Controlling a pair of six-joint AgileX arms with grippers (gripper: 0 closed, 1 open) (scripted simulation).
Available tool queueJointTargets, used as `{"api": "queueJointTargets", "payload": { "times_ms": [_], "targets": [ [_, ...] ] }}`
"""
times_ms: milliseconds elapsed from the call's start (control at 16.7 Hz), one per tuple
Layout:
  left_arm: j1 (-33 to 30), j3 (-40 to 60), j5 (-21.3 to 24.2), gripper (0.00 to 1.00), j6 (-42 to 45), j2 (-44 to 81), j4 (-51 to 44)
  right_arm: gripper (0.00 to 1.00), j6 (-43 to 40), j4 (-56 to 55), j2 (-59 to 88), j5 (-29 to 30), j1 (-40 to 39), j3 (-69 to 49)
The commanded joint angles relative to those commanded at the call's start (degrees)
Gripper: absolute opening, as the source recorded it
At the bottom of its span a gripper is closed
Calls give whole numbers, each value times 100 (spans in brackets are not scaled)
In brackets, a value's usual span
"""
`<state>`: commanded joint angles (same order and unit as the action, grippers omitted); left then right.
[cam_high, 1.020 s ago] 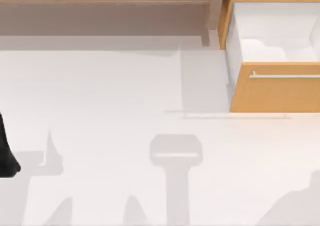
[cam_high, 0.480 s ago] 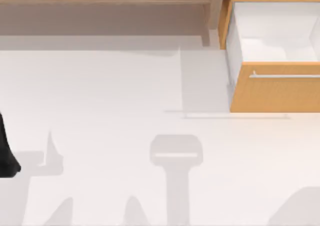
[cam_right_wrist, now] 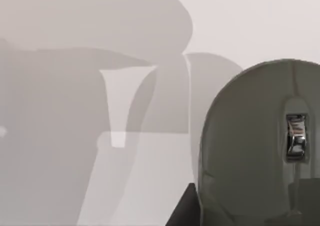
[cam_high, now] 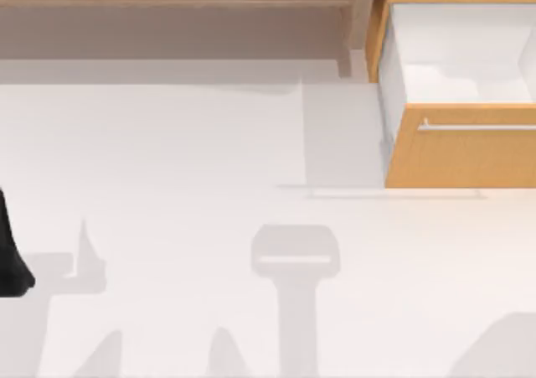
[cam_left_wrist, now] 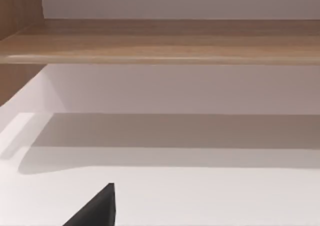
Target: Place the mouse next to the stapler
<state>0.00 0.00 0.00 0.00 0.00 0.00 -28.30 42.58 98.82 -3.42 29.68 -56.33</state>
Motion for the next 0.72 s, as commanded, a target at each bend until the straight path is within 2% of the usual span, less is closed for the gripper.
{"api": "queueJointTargets", "payload": {
  "times_ms": [360, 720],
  "targets": [
    [0, 0, 0, 100, 0, 0, 0, 98, 0, 0, 0, 0, 0, 0],
    [0, 0, 0, 100, 0, 0, 0, 100, 0, 0, 0, 0, 0, 0]
  ]
}}
